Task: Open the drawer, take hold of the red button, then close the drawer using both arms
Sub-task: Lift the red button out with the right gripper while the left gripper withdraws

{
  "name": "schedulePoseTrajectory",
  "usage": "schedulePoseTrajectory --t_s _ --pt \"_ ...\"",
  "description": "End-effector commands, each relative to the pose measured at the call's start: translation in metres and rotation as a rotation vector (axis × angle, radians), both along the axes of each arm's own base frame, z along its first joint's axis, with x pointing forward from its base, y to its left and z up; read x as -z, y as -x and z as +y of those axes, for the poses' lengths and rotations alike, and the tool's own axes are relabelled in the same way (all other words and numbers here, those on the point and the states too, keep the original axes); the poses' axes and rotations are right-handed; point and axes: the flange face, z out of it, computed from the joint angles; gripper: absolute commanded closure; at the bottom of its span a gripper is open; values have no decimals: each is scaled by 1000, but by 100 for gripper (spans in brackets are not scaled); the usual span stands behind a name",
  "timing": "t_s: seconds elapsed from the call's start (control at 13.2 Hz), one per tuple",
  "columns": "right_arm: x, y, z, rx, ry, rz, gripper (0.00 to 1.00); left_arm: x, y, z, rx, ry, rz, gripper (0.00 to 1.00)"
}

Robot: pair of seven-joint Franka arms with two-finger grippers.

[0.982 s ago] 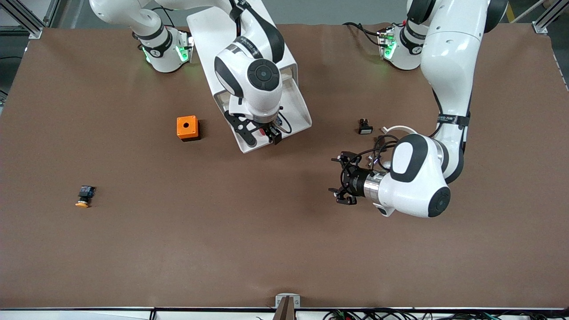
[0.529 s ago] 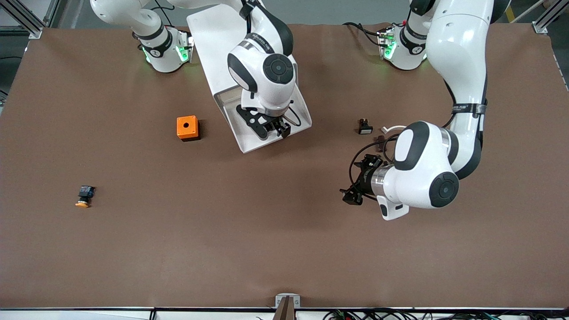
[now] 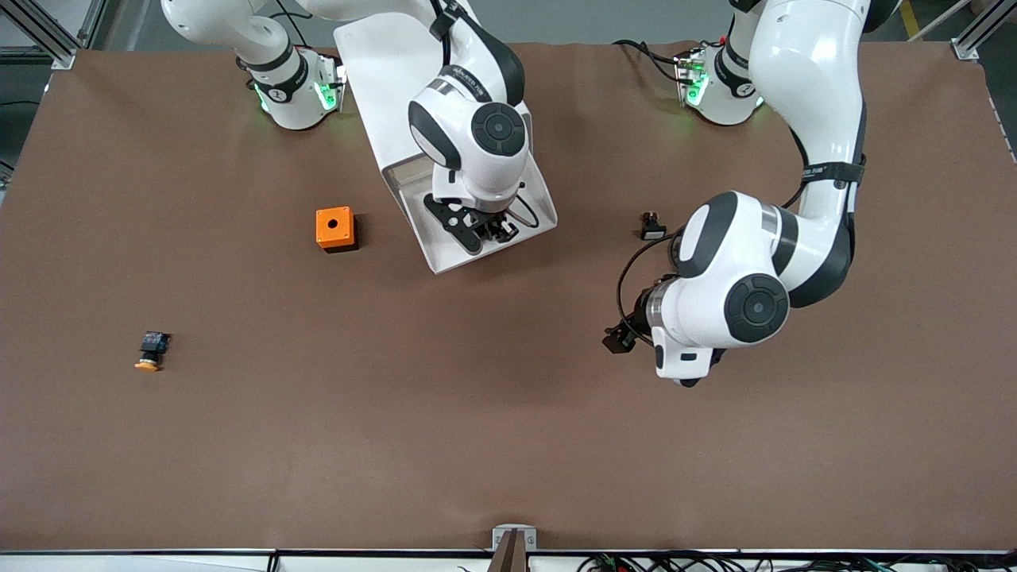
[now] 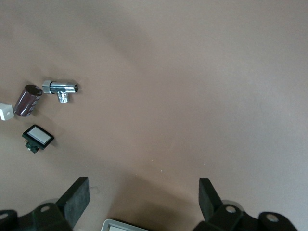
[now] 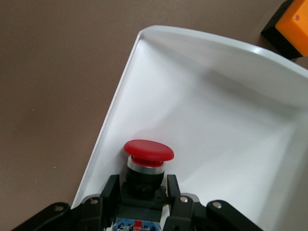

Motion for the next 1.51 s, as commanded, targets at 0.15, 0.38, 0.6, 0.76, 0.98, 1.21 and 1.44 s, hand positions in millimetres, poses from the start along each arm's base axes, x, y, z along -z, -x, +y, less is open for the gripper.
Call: schedulePoseTrajectory --t_s 0.15,0.38,0.6,0.76,0.98,1.21,1.44 --pt "-62 -44 -32 35 10 42 84 -1 15 -11 75 -34 -28 0" --pt "-122 -97 -103 -27 -38 113 84 3 33 -21 184 2 -77 0" --pt "-156 -137 -197 -271 -101 128 84 30 57 -53 274 45 -151 0" --pt "-155 -166 -268 -402 -110 151 84 50 85 -100 394 -5 -210 0" --pt "-147 -197 -362 -578 -109 168 84 67 118 -133 454 -50 -194 0" --pt "-105 -217 -441 -659 -148 168 84 76 151 -162 495 -55 -166 0" --pt "-55 -221 -492 -726 -153 119 84 71 170 -182 457 -56 -162 0"
